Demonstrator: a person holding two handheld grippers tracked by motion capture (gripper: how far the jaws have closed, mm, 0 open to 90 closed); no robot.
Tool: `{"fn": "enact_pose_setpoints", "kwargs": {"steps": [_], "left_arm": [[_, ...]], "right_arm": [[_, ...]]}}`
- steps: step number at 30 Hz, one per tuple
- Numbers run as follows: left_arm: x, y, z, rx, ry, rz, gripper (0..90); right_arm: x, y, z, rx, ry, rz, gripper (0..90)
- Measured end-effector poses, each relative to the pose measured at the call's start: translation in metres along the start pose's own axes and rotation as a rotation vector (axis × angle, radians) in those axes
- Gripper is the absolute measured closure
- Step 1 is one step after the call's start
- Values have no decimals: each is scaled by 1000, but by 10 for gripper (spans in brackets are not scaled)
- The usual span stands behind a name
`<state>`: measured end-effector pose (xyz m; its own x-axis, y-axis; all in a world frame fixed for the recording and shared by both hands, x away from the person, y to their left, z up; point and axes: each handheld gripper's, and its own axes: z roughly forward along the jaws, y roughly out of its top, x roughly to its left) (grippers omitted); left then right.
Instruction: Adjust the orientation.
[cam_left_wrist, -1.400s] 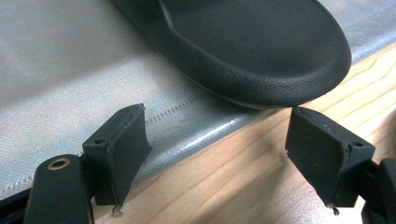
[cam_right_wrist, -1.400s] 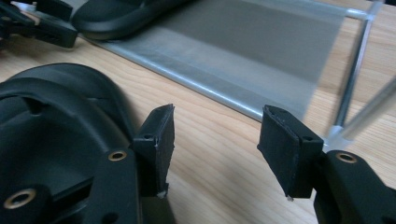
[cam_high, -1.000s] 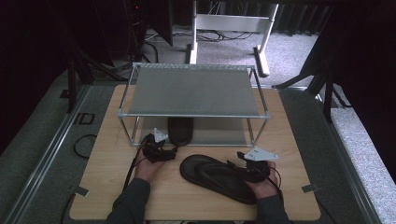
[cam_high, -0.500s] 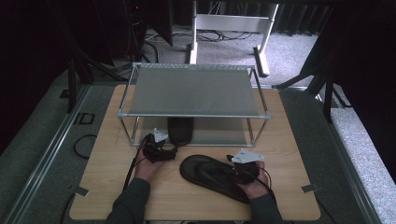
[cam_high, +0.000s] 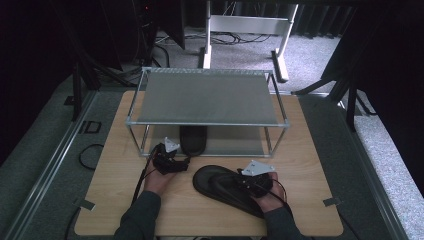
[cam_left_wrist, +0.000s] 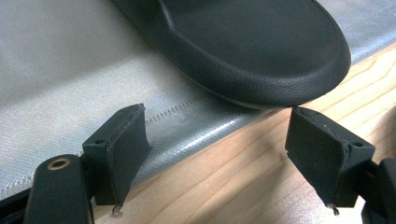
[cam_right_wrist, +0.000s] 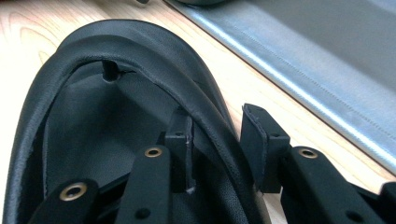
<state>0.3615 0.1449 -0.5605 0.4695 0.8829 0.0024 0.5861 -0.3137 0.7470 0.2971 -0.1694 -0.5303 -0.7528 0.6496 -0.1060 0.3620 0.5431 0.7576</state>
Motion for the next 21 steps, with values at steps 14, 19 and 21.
{"fn": "enact_pose_setpoints", "kwargs": {"steps": [14, 19, 21], "left_arm": [[0, 0, 0, 1, 2, 3, 214], [0, 0, 0, 2, 2, 3, 214], [0, 0, 0, 1, 1, 2, 214]], "right_arm": [[-15, 0, -11, -34, -93, 86, 727], [-29, 4, -10, -40, -165, 153, 770], [-34, 6, -8, -37, -198, 178, 779]]}}
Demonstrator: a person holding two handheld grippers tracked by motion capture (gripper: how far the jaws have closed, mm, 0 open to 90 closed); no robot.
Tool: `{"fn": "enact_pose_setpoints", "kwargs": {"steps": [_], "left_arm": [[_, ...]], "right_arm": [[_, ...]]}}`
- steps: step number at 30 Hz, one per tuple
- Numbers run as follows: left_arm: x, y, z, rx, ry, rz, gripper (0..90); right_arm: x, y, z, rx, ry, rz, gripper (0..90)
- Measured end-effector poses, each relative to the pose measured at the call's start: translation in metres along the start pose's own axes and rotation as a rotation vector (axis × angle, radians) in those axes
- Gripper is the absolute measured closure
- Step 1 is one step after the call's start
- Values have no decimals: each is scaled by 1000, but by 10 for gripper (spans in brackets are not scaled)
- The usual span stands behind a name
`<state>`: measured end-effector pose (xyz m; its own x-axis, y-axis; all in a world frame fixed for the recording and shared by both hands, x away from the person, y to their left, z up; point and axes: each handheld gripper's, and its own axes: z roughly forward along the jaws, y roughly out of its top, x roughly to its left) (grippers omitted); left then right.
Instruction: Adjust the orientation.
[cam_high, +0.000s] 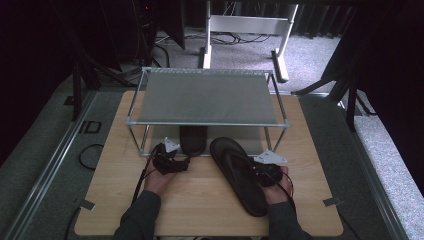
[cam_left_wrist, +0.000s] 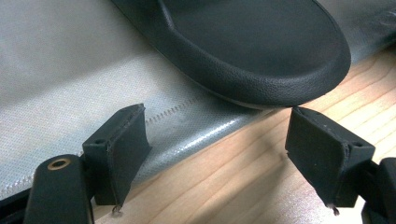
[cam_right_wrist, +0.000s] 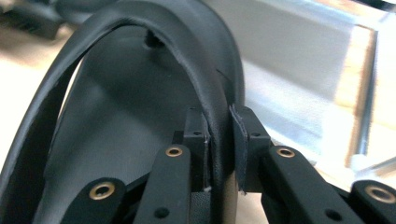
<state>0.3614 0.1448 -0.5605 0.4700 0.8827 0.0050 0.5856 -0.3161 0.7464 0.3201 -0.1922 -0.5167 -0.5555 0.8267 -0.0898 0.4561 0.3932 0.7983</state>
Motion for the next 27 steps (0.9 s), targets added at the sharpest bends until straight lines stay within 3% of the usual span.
{"fn": "enact_pose_setpoints", "kwargs": {"steps": [4, 9, 15, 17, 27], "left_arm": [[0, 0, 0, 0, 0, 0, 214], [0, 0, 0, 0, 0, 0, 214], [0, 0, 0, 1, -1, 0, 214], [0, 0, 0, 0, 0, 1, 213], [0, 0, 0, 2, 0, 2, 214]], "right_arm": [[-4, 8, 8, -3, -50, 34, 784], [-5, 18, 21, 14, -56, 45, 778], [-5, 29, 32, 13, -103, 70, 774], [-5, 31, 34, 9, -116, 96, 771], [1, 31, 51, 25, -152, 132, 766]]}}
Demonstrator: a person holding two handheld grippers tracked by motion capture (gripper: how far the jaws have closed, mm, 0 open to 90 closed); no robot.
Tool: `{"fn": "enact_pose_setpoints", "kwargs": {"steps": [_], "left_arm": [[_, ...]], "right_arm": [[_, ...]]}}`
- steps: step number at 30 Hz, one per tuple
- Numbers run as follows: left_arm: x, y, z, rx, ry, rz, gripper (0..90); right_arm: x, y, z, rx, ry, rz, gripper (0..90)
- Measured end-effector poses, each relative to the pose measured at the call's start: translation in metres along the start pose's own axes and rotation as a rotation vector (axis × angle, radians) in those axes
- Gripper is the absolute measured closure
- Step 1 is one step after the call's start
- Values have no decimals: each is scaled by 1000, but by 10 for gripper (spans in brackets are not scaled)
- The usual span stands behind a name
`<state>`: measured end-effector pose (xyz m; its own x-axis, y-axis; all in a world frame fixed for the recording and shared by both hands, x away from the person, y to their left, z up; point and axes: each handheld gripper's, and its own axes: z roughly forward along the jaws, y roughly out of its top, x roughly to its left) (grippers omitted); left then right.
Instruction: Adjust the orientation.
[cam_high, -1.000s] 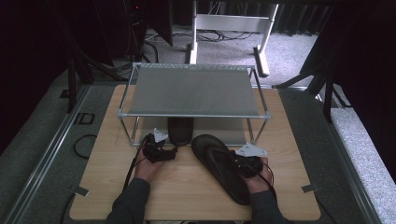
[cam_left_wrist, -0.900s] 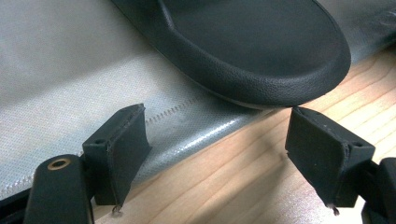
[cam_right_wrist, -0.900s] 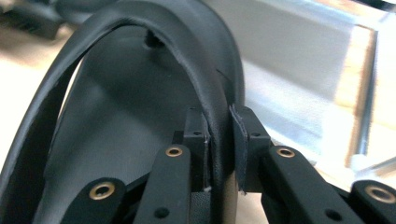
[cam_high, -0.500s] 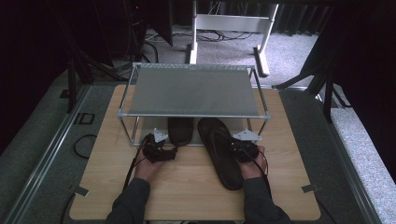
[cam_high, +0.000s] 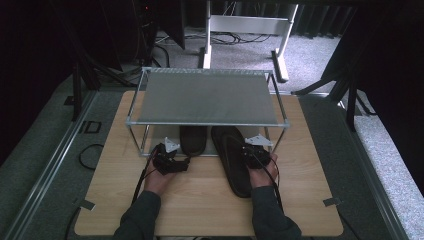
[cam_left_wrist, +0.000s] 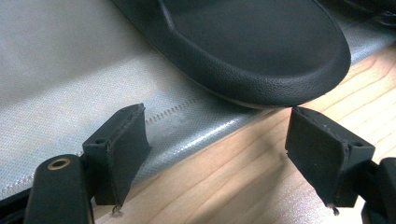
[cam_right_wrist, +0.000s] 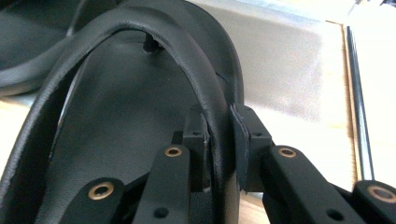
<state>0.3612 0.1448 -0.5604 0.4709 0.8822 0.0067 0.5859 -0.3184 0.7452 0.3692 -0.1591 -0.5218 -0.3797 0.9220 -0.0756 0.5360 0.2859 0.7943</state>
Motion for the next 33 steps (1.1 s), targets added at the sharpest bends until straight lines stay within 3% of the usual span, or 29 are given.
{"fn": "enact_pose_setpoints", "kwargs": {"steps": [7, 15, 18, 24, 33], "left_arm": [[0, 0, 0, 0, 0, 0, 214], [0, 0, 0, -1, 1, 0, 214], [0, 0, 0, 0, 1, 0, 214], [0, 0, 0, 0, 2, 0, 214], [0, 0, 0, -1, 1, -1, 214]], "right_arm": [[1, -1, 2, 8, 27, -7, 665], [-6, -14, -17, -14, 53, -20, 516], [-8, -21, -29, -23, 60, -44, 502], [-12, -35, -50, -48, 118, -32, 487], [-3, -49, -70, -67, 155, -128, 479]]}}
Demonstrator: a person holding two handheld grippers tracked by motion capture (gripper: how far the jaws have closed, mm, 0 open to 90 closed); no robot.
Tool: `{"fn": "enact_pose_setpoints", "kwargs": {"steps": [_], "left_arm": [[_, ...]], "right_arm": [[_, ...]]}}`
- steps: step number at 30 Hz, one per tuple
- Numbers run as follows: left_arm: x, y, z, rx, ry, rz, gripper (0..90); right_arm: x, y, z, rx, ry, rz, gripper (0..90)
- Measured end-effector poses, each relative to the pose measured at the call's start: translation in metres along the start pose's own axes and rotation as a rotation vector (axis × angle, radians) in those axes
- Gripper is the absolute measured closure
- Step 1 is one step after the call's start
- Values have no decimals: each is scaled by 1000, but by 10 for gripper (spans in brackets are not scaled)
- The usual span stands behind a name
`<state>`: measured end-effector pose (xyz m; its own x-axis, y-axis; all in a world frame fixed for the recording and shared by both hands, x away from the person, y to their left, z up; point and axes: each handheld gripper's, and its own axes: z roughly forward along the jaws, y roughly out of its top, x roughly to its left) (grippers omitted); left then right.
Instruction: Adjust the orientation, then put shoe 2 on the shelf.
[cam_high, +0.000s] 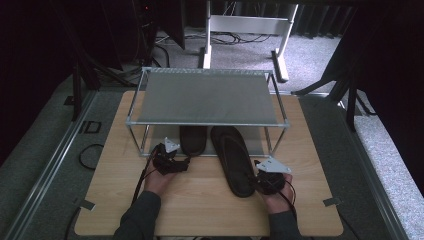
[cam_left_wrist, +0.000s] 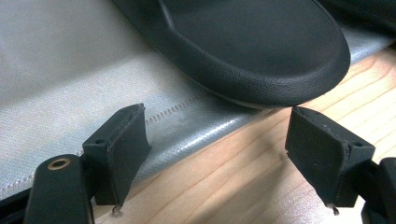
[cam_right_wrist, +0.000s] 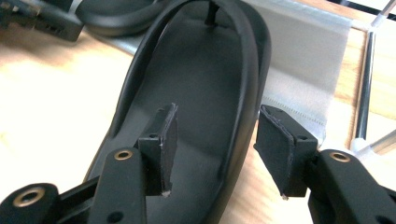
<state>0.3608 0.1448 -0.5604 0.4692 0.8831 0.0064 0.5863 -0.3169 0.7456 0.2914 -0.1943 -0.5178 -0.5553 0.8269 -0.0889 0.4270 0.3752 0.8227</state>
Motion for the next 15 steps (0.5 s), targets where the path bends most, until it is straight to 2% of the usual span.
{"fn": "enact_pose_setpoints", "kwargs": {"steps": [7, 15], "left_arm": [[0, 0, 0, 0, 0, 0, 214], [0, 0, 0, 0, 0, 0, 214]], "right_arm": [[2, -8, -7, 16, 9, -51, 476], [7, -15, -19, 25, 42, -60, 474]]}}
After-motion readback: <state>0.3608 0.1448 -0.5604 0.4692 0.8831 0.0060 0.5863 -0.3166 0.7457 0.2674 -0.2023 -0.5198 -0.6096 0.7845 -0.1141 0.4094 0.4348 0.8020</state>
